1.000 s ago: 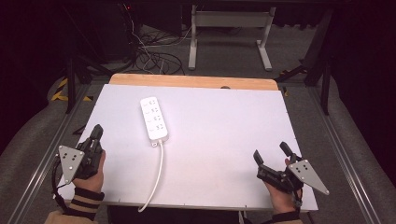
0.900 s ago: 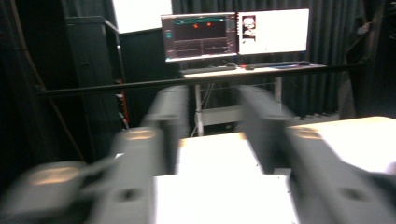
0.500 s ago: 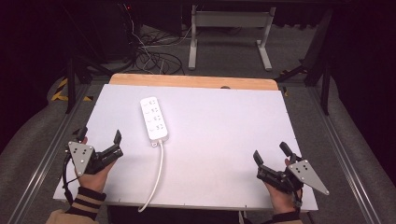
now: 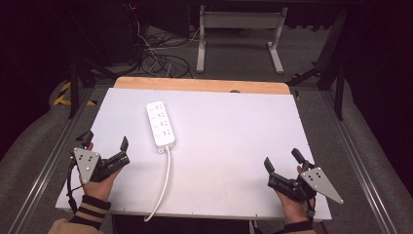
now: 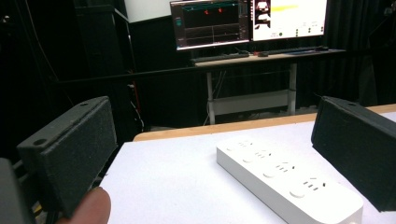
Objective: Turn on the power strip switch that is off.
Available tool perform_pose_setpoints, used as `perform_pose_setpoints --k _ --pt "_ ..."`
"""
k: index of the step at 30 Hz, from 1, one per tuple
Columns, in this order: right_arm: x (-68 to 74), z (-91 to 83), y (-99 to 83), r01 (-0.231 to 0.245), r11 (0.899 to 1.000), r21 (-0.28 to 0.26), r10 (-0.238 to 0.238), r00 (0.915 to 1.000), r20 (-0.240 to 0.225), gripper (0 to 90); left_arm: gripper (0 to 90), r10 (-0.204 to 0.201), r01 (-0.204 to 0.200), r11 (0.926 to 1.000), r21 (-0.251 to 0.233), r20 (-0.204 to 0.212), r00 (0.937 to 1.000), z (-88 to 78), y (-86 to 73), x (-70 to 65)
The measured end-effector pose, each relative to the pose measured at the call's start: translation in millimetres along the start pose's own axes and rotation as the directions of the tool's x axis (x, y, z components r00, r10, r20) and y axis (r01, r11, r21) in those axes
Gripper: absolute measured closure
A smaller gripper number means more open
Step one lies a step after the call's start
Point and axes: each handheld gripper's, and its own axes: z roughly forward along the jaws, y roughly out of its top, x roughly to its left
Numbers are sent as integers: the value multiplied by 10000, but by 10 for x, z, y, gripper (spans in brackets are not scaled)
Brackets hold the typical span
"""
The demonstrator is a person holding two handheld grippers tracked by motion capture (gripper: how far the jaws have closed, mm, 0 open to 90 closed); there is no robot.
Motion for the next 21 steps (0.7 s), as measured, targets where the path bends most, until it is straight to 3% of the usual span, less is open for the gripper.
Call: perform_pose_setpoints --k 21 --pt "2 0 -3 23 10000 -48 -22 10000 43 56 5 -135 135 9999 58 40 9999 11 -15 8"
